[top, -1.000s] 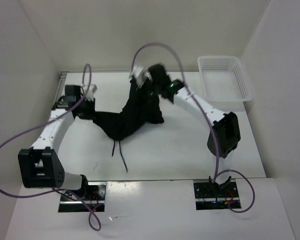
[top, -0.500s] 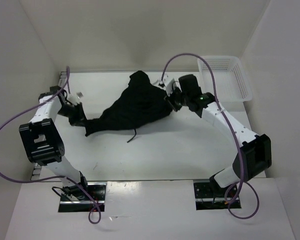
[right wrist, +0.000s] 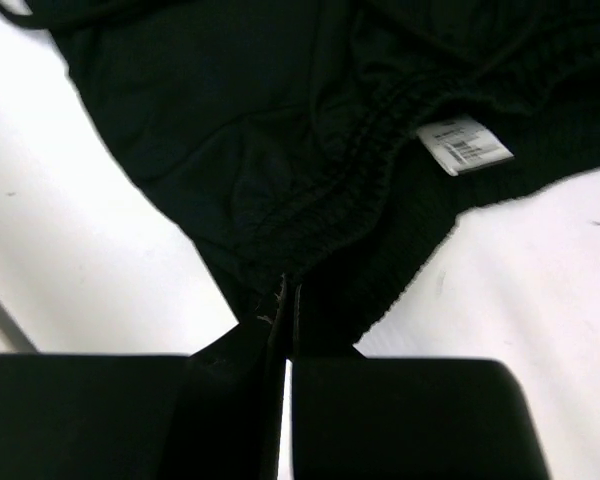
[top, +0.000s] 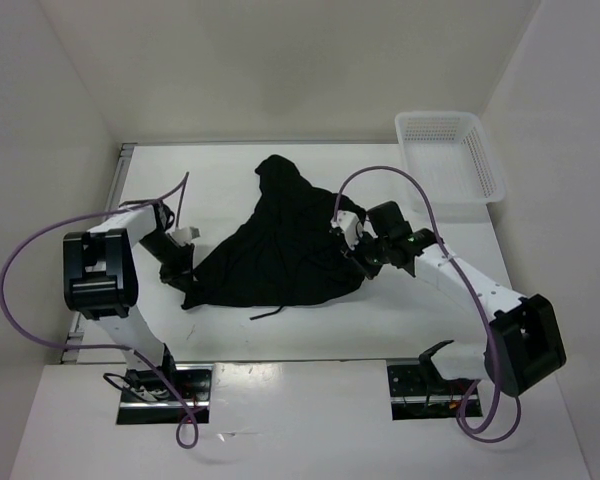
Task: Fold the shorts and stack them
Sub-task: Move the shorts to the center of the board
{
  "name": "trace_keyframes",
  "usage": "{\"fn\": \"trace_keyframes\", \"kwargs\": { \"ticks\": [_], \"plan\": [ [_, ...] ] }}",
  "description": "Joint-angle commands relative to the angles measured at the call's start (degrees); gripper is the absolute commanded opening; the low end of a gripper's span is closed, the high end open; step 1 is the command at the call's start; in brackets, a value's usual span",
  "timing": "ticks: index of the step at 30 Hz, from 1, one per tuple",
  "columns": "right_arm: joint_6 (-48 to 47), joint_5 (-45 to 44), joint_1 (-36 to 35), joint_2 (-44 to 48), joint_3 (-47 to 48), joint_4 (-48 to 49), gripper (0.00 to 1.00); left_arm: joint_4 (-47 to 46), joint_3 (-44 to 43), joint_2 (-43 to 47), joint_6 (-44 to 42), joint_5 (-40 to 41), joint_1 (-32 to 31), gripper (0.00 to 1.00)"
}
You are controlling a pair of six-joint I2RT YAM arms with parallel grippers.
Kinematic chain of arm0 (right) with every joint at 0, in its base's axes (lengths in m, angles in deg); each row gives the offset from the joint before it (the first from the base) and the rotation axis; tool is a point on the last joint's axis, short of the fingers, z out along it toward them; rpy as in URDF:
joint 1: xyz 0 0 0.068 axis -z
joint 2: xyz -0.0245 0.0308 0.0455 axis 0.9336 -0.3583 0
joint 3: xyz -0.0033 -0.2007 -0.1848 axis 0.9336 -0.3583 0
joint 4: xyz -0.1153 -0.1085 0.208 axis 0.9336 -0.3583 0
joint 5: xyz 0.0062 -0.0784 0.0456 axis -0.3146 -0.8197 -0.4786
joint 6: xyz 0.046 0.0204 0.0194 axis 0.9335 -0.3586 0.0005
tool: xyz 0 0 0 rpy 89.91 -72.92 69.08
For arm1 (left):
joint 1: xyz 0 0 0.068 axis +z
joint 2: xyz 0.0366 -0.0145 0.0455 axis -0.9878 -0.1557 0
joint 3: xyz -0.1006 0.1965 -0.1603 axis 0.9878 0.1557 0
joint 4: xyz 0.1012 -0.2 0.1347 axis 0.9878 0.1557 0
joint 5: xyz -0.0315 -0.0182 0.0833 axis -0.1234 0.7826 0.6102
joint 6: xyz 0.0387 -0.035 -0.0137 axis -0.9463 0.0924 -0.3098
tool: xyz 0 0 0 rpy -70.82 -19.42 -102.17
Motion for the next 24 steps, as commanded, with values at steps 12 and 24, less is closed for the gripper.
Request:
{"fn": "trace_keyframes", "kwargs": {
  "ticks": [12, 24],
  "plan": [
    [7.12, -9.91, 4.77, -21.24, 54.52, 11.38, 0.00, 14.75, -74.86, -13.66, -0.23, -9.47, 3.68, 0.00],
    [-5.88, 1.87, 4.77, -4.80, 15.54, -6.53, 0.00, 14.76, -28.14, -5.22, -0.23, 1.23, 3.06, 0.00]
  ]
}}
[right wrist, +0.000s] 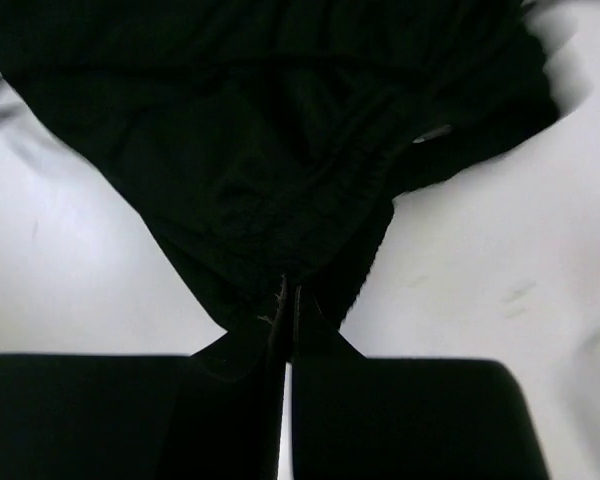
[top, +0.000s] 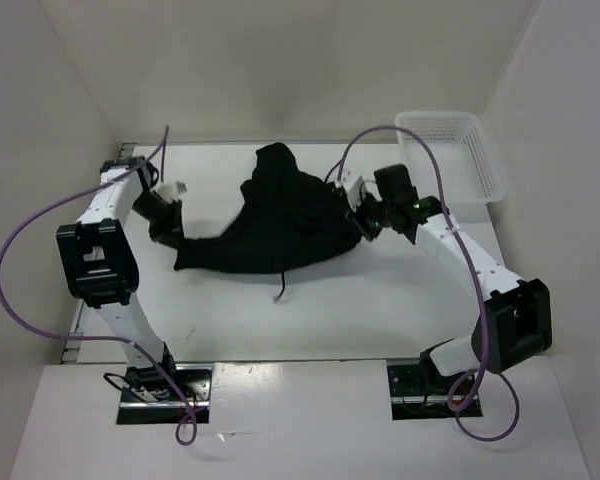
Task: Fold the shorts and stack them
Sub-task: Move the shorts to the center of the board
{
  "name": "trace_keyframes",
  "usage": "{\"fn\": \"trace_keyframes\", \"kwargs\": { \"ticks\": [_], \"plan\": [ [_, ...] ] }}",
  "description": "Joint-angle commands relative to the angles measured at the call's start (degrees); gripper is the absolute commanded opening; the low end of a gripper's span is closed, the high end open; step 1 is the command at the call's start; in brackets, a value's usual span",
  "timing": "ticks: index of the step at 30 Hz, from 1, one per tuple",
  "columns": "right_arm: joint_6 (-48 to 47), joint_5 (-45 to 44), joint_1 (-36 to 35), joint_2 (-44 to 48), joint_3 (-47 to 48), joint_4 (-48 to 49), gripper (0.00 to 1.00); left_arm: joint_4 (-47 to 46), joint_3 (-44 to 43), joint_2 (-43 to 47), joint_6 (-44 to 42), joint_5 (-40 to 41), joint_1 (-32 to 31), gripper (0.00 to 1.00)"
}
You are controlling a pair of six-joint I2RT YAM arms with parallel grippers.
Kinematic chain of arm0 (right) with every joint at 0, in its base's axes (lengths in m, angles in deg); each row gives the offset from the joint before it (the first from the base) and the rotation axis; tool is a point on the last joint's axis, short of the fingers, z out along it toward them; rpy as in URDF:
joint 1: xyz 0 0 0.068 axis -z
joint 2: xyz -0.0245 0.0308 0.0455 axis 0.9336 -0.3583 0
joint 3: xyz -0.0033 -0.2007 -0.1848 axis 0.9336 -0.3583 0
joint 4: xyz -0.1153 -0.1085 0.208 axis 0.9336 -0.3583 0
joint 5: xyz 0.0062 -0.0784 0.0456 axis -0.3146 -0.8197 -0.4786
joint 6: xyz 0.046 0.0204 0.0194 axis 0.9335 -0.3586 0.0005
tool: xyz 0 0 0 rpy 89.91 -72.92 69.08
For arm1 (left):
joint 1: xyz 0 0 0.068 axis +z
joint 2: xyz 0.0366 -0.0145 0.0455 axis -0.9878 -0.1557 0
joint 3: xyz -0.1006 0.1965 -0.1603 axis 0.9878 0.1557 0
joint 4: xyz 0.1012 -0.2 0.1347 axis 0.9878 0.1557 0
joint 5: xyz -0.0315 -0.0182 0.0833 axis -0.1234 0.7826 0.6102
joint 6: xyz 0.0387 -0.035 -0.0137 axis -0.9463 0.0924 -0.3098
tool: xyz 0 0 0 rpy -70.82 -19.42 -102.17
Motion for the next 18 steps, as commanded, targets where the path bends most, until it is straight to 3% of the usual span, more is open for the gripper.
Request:
{"fn": "trace_keyframes", "kwargs": {
  "ticks": [1, 7, 12, 15, 18],
  "plan": [
    [-6.17, 3.34, -0.26, 4.55, -8.73, -8.29, 0.00, 4.01, 10.57, 0.59, -0.23, 5.11, 0.72, 0.00],
    [-10.75, 0.61, -0.26, 6.59, -18.94, -10.32, 0.00, 0.59, 20.11, -2.92, -0.23, 8.01, 1.25, 0.04],
    [-14.00, -2.55, -0.26, 8.34, -24.39, -10.32, 0.00, -1.18, 24.59, -3.63, -0.23, 9.16, 0.72, 0.21],
    [-14.00, -2.55, -0.26, 9.75, -26.59, -10.32, 0.32, -0.56, 28.28, -3.10, -0.23, 10.03, -0.59, 0.36],
    [-15.67, -4.91, -0.26, 10.28, -27.21, -11.02, 0.50, -2.22, 26.72, -0.56, -0.23, 15.30, -1.12, 0.42]
  ]
}}
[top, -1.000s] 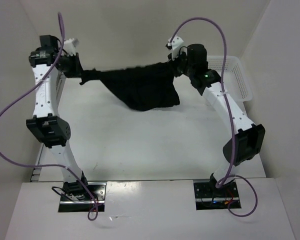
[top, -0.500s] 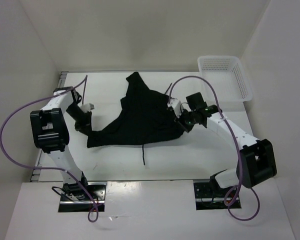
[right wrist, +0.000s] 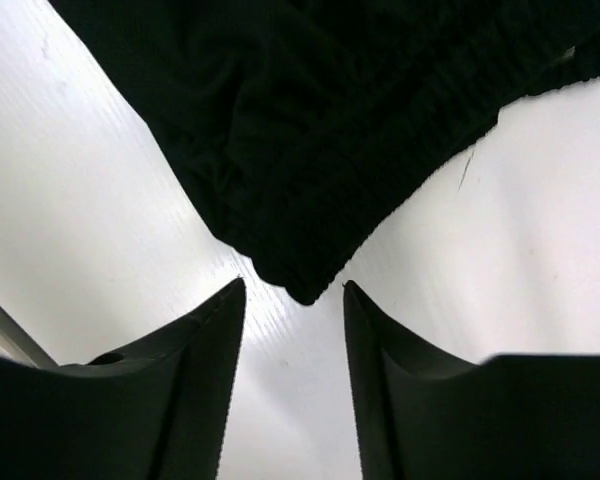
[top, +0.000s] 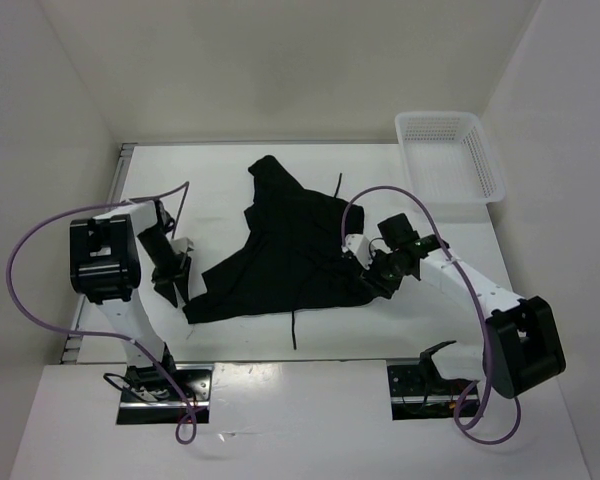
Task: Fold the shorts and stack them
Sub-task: Move the shorts to the center of the board, then flatten the shorts out
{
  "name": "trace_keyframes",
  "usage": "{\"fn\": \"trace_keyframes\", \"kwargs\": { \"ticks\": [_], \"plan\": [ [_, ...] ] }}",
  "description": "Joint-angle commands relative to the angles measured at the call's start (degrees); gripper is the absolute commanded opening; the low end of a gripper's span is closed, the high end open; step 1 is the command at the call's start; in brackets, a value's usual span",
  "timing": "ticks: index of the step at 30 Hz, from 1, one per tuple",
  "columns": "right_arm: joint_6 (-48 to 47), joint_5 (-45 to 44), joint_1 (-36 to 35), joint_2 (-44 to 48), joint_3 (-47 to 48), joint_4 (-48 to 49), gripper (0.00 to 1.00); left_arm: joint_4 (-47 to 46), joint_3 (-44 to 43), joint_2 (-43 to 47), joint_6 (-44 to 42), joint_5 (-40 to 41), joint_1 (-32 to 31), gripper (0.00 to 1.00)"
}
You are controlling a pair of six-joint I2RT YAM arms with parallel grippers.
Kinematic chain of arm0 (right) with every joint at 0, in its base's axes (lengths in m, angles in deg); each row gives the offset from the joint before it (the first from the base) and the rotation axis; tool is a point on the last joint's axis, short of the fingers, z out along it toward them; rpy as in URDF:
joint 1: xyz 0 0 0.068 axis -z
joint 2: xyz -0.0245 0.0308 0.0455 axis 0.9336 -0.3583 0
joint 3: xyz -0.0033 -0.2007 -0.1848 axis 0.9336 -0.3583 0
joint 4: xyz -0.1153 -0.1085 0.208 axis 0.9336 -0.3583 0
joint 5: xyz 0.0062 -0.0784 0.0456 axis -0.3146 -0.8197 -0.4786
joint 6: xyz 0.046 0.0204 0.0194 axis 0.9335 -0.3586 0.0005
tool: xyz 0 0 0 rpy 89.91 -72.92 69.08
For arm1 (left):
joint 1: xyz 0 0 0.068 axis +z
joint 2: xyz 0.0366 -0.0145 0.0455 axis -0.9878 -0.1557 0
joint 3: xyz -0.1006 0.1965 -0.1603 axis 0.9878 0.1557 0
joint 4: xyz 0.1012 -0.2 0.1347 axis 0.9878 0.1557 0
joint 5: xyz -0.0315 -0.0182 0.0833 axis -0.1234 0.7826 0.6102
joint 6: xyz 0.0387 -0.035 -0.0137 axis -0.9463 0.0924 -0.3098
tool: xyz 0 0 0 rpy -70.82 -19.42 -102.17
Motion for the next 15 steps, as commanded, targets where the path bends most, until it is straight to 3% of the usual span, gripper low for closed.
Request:
{"fn": "trace_keyframes", "kwargs": {
  "ticks": [1, 4, 6, 10, 15],
  "plan": [
    [-2.69, -3.61, -0.21, 2.67, -0.46, -1.80, 0.52, -2.05, -3.47, 3.71, -0.19, 6.54, -0.57, 0.42],
    [-4.00, -5.54, -0.21, 2.68, 1.81, -3.46, 0.56, -7.33, -11.91, 6.87, -0.19, 9.46, -2.50, 0.44],
    [-4.01, -5.55, -0.21, 2.15, 3.75, -4.61, 0.59, -8.03, -13.85, 8.28, -0.19, 8.84, -8.88, 0.46],
    [-1.47, -4.24, -0.21, 1.54, 9.91, -3.91, 0.59, -12.52, -9.56, 7.42, -0.19, 11.74, -18.14, 0.50],
    [3.02, 1.39, -0.21, -1.36, 14.47, -1.55, 0.60, -14.37, -5.34, -0.76, -0.19, 14.47, -18.15, 0.50]
  ]
}}
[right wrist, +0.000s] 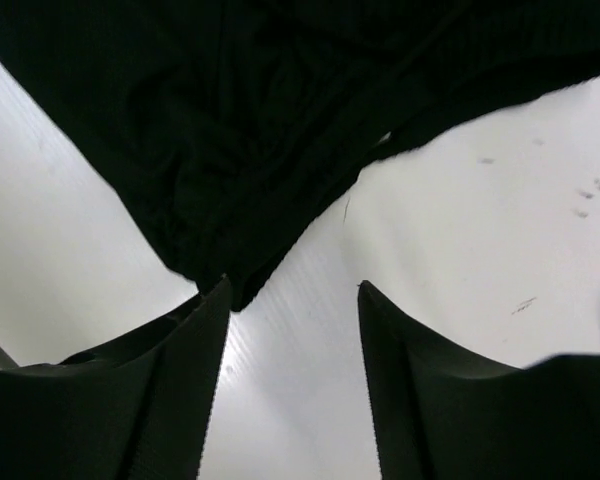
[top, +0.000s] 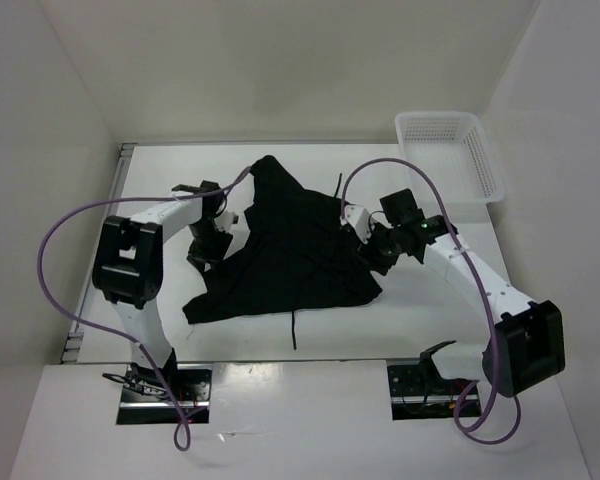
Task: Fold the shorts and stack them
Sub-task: Flatten the shorts out
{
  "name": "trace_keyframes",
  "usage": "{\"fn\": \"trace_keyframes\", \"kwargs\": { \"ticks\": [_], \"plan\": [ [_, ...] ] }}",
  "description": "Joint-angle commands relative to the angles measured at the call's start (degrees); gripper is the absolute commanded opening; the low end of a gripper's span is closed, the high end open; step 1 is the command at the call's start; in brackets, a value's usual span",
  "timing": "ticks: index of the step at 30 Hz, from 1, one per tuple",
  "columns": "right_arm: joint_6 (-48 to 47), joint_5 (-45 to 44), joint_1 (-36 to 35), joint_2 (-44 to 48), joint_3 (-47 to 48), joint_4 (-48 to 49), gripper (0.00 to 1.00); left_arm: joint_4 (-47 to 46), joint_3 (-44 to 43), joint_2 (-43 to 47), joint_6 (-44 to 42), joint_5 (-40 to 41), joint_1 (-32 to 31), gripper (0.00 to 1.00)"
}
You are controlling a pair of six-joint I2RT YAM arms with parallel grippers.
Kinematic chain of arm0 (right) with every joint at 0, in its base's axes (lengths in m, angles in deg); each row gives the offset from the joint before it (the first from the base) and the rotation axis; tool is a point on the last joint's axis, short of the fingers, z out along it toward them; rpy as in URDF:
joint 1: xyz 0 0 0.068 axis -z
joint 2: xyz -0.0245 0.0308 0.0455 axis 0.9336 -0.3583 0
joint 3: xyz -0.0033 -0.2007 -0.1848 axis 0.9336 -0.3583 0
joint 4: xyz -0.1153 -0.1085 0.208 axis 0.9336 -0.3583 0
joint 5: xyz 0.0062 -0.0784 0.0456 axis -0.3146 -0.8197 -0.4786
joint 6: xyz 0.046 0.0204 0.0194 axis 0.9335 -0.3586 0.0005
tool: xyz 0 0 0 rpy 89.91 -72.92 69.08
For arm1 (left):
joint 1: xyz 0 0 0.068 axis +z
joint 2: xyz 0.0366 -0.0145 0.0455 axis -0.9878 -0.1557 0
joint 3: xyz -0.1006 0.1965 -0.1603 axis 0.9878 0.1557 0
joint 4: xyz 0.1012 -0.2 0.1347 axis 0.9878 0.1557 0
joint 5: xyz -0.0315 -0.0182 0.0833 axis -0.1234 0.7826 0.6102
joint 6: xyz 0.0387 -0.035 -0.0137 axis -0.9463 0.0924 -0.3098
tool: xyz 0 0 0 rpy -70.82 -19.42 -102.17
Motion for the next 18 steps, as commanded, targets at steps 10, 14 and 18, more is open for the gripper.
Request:
{"fn": "trace_keyframes", "kwargs": {
  "ticks": [10, 14, 18],
  "plan": [
    [3.90, 3.40, -9.96, -6.61, -2.28, 8.15, 0.21, -4.29, 2.73, -7.95, -0.16, 2.78, 2.68, 0.37],
    [-0.30, 0.60, -10.67, -9.07, -8.42, 9.38, 0.04, -3.24, 1.33, -7.95, -0.16, 0.05, 2.16, 0.03],
    [-2.68, -3.18, -11.29, -10.83, -12.21, 11.58, 0.01, -3.24, -2.27, -6.03, -0.16, 5.13, 2.85, 0.00]
  ]
}}
